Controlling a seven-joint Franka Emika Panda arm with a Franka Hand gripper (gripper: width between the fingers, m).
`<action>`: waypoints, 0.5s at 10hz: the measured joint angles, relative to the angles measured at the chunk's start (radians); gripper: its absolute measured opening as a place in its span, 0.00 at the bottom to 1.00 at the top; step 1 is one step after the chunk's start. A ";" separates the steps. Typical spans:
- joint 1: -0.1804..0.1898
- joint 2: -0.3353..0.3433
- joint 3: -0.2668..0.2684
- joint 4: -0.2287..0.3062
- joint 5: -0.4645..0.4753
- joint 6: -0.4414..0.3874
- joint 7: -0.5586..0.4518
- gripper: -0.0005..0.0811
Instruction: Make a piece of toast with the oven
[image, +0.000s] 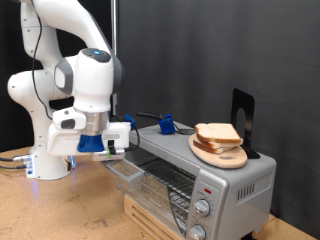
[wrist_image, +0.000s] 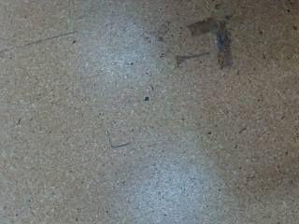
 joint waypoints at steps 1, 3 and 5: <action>-0.003 0.002 -0.001 0.000 -0.001 0.003 -0.003 0.99; -0.002 0.002 0.000 0.000 0.007 0.006 -0.027 0.99; 0.005 -0.003 0.001 0.000 0.056 0.004 -0.091 0.99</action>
